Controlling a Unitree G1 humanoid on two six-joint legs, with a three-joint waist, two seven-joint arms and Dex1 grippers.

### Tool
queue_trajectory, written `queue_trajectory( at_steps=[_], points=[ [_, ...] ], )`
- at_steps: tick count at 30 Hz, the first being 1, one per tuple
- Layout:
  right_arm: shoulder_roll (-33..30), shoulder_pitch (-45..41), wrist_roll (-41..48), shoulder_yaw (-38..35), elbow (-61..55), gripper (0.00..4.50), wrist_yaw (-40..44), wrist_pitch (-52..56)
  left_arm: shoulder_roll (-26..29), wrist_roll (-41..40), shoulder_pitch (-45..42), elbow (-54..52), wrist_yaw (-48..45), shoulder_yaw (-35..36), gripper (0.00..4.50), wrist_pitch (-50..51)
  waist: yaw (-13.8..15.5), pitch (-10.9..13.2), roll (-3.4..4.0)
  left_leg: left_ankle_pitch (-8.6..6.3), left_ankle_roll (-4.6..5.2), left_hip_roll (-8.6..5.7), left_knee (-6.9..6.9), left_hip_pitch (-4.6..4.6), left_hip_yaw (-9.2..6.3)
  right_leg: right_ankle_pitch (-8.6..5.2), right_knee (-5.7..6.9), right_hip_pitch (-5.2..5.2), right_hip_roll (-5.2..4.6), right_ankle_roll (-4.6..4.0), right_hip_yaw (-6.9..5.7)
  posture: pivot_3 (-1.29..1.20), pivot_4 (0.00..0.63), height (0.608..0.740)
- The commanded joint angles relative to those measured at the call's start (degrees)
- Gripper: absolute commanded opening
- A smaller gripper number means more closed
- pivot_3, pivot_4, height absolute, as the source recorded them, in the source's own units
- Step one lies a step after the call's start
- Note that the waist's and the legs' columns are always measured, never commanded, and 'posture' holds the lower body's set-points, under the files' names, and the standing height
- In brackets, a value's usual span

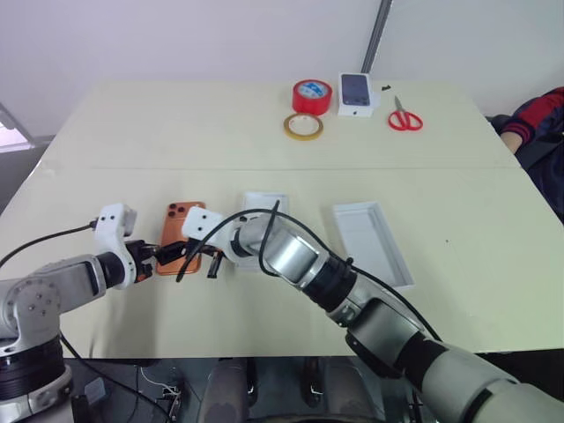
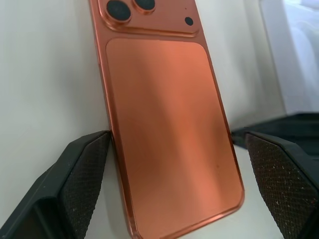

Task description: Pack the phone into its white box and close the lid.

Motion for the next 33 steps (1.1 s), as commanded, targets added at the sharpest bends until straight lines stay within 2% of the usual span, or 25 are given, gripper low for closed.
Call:
queue_trajectory(
  at_steps=[1,7,23,33],
  points=[
    [0.9,-1.29,-0.28,-0.77,-1.16,0.06,0.39,-1.45,-3.54,-2.9,-0.2,0.08,-0.99,-0.82,4.5,4.37,-0.01,0.0,0.0,0.0,0.0,0.0,0.0,0.0,-0.01,0.0,0.01,0.0,0.0,0.0,0.0,0.0,0.15,0.736],
    [0.78,-0.66,-0.8,-0.63,-1.18,0.06,0.74,-1.62,-6.95,-1.92,-3.62,2.9,-0.09,5.18,4.5,7.72,0.04,-0.01,-0.02,0.03,0.05,-0.02,0.01,0.0,-0.04,-0.01,0.01,0.03,0.01,0.01,-0.02,0.0,0.15,0.736],
    [0.71,0.09,-1.6,-0.59,-1.69,0.06,1.28,-1.06,-10.22,-0.59,-9.39,6.25,0.51,6.08,4.5,8.53,0.03,-0.02,-0.04,0.01,0.01,-0.05,0.02,0.0,-0.09,-0.02,0.0,0.05,-0.03,0.02,-0.06,0.0,0.15,0.736],
    [0.68,0.52,-1.7,-0.57,-2.06,0.06,1.26,-0.72,-9.35,-0.15,-10.22,7.11,0.78,7.35,4.5,8.52,-0.29,-0.01,-0.04,0.01,0.03,-0.03,0.0,-0.02,-0.09,-0.01,0.0,0.02,-0.03,0.02,-0.06,0.0,0.15,0.736]
  ],
)
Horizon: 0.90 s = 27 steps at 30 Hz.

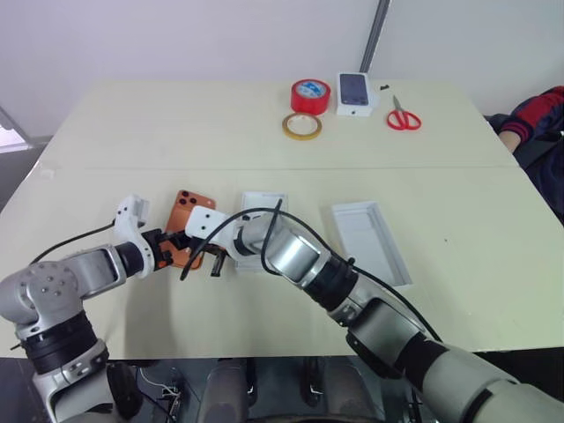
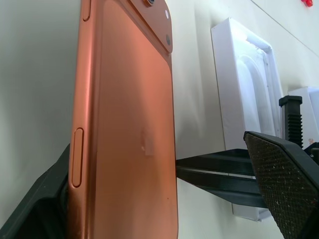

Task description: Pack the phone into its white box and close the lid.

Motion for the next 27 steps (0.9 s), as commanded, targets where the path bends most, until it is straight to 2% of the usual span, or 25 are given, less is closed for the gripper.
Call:
queue_trajectory(
  at_steps=[1,10,13,15,27],
  points=[
    [0.71,0.1,-0.14,0.08,-1.91,0.06,0.14,-0.49,0.05,0.28,-0.97,0.86,-0.1,0.77,4.5,0.45,0.0,0.0,0.0,-0.01,-0.02,0.0,0.0,0.0,0.0,0.0,0.0,0.0,0.0,0.0,0.0,0.0,0.15,0.736],
    [0.54,0.02,-0.24,0.07,-1.98,0.06,0.18,-0.62,0.18,1.2,-2.41,3.76,1.04,3.52,4.5,0.57,-0.08,0.0,0.0,-0.02,-0.03,0.01,-0.02,0.0,0.0,0.0,-0.01,-0.02,-0.01,0.0,-0.01,0.0,0.15,0.736],
    [0.47,0.04,-0.27,0.04,-2.08,0.0,0.13,-0.51,0.65,0.52,-2.03,3.81,0.8,4.72,3.75,0.57,-0.22,0.02,-0.03,-0.02,-0.03,0.02,-0.03,-0.01,0.0,0.0,-0.01,-0.04,-0.01,-0.01,-0.01,0.0,0.15,0.736],
    [0.45,0.06,-0.27,0.03,-2.17,0.0,0.14,-0.47,0.88,0.16,-1.8,3.75,0.83,4.85,2.78,0.57,-0.24,0.04,-0.06,-0.02,-0.03,0.02,-0.04,-0.03,0.0,0.0,-0.01,-0.08,-0.02,0.0,-0.01,0.0,0.15,0.736],
    [-1.89,-0.47,-0.13,-0.86,-5.02,0.0,1.03,0.51,2.13,-5.81,2.32,0.89,2.74,6.02,2.78,0.57,-0.24,0.05,-0.05,-0.03,-0.06,0.04,-0.1,-0.1,0.0,0.0,-0.06,-0.19,-0.16,-0.04,0.01,0.0,0.15,0.736]
  ],
)
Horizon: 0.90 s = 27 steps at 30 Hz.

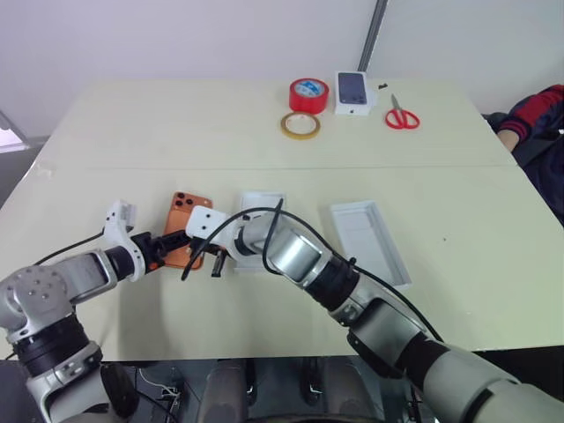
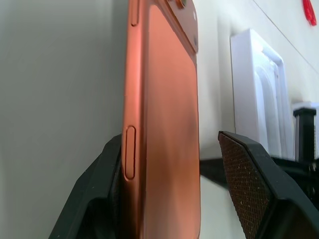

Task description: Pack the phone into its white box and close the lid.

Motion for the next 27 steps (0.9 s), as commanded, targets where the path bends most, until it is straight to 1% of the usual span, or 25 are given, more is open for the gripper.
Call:
queue_trajectory(
  at_steps=[1,3,6,7,9,10,17,21,24,27],
  points=[
    [-0.3,-0.55,0.0,-0.98,-3.48,0.0,0.4,0.43,1.26,-2.56,0.41,-1.88,0.94,1.39,2.78,0.5,-0.01,0.0,0.0,0.0,0.0,0.0,0.0,-0.01,0.0,0.0,0.0,-0.02,-0.01,-0.01,0.0,0.0,0.15,0.736],
    [-0.63,-0.59,0.08,-1.05,-3.97,0.0,0.44,0.6,1.26,-3.05,0.45,-1.68,1.55,1.69,2.78,0.5,-0.02,0.01,0.0,0.0,0.0,0.01,-0.01,-0.03,0.0,0.0,0.0,-0.06,-0.01,-0.02,0.0,0.0,0.15,0.736],
    [-1.27,-0.7,0.14,-1.32,-4.99,0.0,0.57,1.03,1.33,-3.67,0.38,-1.64,2.16,1.82,1.94,0.5,0.03,0.01,-0.01,0.0,0.0,0.01,-0.03,-0.12,0.01,0.0,0.0,-0.13,-0.01,-0.02,0.01,0.0,0.15,0.736],
    [-1.52,-0.67,0.05,-1.31,-5.35,0.0,0.51,1.06,1.37,-3.83,0.37,-1.58,2.33,1.86,1.55,0.5,0.03,0.01,-0.01,0.0,0.0,0.01,-0.02,-0.15,0.01,0.0,0.0,-0.16,-0.01,-0.02,0.01,0.0,0.15,0.736],
    [-2.18,-0.45,0.07,-1.33,-6.79,0.0,0.58,1.57,1.53,-4.4,0.5,-1.5,2.61,1.99,0.52,0.5,0.14,0.01,-0.01,0.0,0.0,0.0,-0.02,-0.18,0.02,0.0,0.0,-0.19,-0.02,-0.03,0.01,0.0,0.15,0.736],
    [-2.6,-0.33,0.19,-1.41,-7.94,0.0,0.73,2.09,1.64,-5.12,0.67,-1.39,2.84,2.24,0.07,0.5,0.04,0.01,-0.01,0.0,0.0,0.0,-0.02,-0.12,0.01,0.0,-0.01,-0.28,-0.04,-0.03,0.0,0.0,0.15,0.736],
    [-5.43,0.27,1.57,-2.56,-15.29,0.0,1.45,5.92,1.15,-10.08,1.88,-1.23,5.55,5.47,0.03,0.5,-0.16,0.01,0.0,0.01,-0.02,0.04,-0.13,-0.18,0.07,-0.01,-0.03,-0.31,0.0,-0.07,0.06,0.0,0.15,0.736],
    [-7.06,0.08,2.49,-3.8,-18.14,0.0,1.68,7.15,-0.64,-13.79,0.35,0.01,8.98,9.27,0.03,0.5,-0.02,0.02,-0.02,0.01,-0.02,0.04,-0.12,-0.19,0.08,-0.02,-0.03,-0.3,0.01,-0.08,0.05,0.0,0.15,0.736],
    [-9.47,0.02,4.08,-6.15,-21.63,0.0,2.9,7.61,-2.72,-18.85,-3.2,1.26,13.23,13.47,0.03,0.5,0.12,0.08,-0.11,0.01,-0.02,0.03,-0.1,-0.24,0.06,-0.02,-0.03,-0.32,0.02,-0.08,0.05,0.0,0.15,0.736],
    [-12.9,0.99,7.75,-10.67,-26.21,0.0,5.13,7.61,-4.9,-24.47,-5.37,0.44,18.15,14.26,0.03,0.4,0.41,0.11,-0.19,0.02,0.0,0.01,0.05,-0.57,0.01,-0.02,-0.03,-0.49,0.03,-0.08,0.01,0.0,0.15,0.736]
  ],
)
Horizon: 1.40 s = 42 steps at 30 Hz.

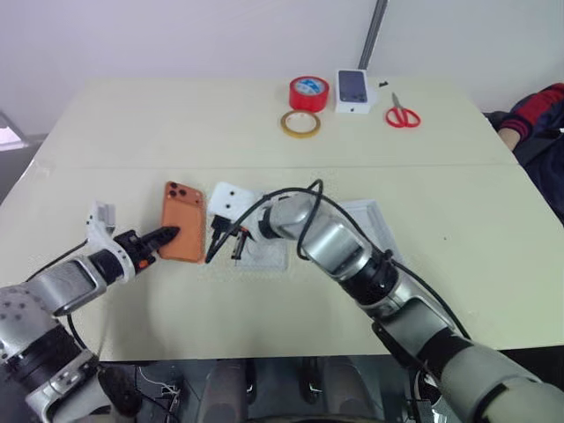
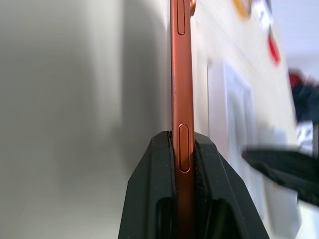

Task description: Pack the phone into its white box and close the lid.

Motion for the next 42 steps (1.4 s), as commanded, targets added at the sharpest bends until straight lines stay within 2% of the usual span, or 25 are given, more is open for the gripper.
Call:
queue_trajectory(
  at_steps=[1,5,10,13,18,25,30,42],
  points=[
    [-3.22,0.78,4.53,-6.84,-7.18,0.0,2.61,-0.3,-1.98,-9.69,-2.64,-2.17,5.62,1.33,0.03,-0.19,0.19,0.0,0.0,0.0,0.01,-0.04,0.02,-0.06,0.01,0.0,-0.01,-0.03,-0.01,0.0,0.0,0.0,0.15,0.736],
    [-11.15,4.32,9.65,-14.83,-10.67,0.0,6.47,-0.92,-5.36,-21.96,0.28,-5.21,15.32,-6.7,0.03,-6.47,0.25,0.02,-0.1,-0.01,0.24,-0.18,0.14,-0.27,0.02,0.02,-0.12,-0.05,-0.09,0.03,0.0,0.0,0.15,0.736],
    [-17.34,8.88,16.08,-24.01,-10.91,0.0,8.9,-2.46,-5.47,-33.12,5.18,-7.72,24.9,-20.3,0.03,-17.31,-0.01,0.05,-0.13,0.03,0.31,-0.13,0.15,-0.25,0.06,0.02,-0.06,-0.1,-0.16,0.0,0.02,0.0,0.15,0.736],
    [-21.63,12.7,19.7,-28.81,-12.24,0.0,11.61,-4.42,-5.63,-35.53,6.36,-8.05,27.36,-26.97,0.03,-22.65,0.2,0.06,-0.11,0.06,0.29,-0.06,0.14,-0.21,0.01,0.01,0.01,-0.11,0.02,0.0,0.01,0.0,0.15,0.736],
    [-26.1,17.01,20.96,-30.81,-12.49,0.0,11.89,-7.33,-5.37,-36.88,7.26,-7.6,28.67,-34.23,0.03,-29.5,0.19,0.06,-0.11,0.07,0.31,-0.11,0.19,-0.21,0.08,0.01,-0.02,-0.09,0.1,0.0,0.03,0.0,0.15,0.736],
    [-27.18,18.01,21.61,-30.43,-12.1,0.0,9.83,-8.47,-4.39,-35.28,7.33,-6.02,27.86,-40.09,0.03,-34.58,0.33,0.07,-0.11,0.08,0.33,-0.19,0.23,-0.21,0.07,0.0,-0.03,-0.05,0.16,0.01,0.03,0.0,0.15,0.736],
    [-27.52,17.85,21.6,-29.6,-11.24,0.0,9.34,-9.42,-3.08,-37.04,7.98,-6.48,28.48,-42.61,0.03,-36.67,0.46,0.07,-0.12,0.08,0.33,-0.2,0.25,-0.22,0.07,0.0,-0.04,-0.03,0.17,0.02,0.02,0.0,0.15,0.736],
    [-27.54,16.82,21.34,-27.91,-9.22,0.0,8.61,-10.87,-0.26,-36.86,8.1,-6.43,27.72,-45.85,0.03,-38.98,0.94,0.07,-0.12,0.08,0.33,-0.2,0.28,-0.21,0.06,-0.01,-0.04,0.01,0.19,0.03,0.02,0.0,0.15,0.736]
  ],
)
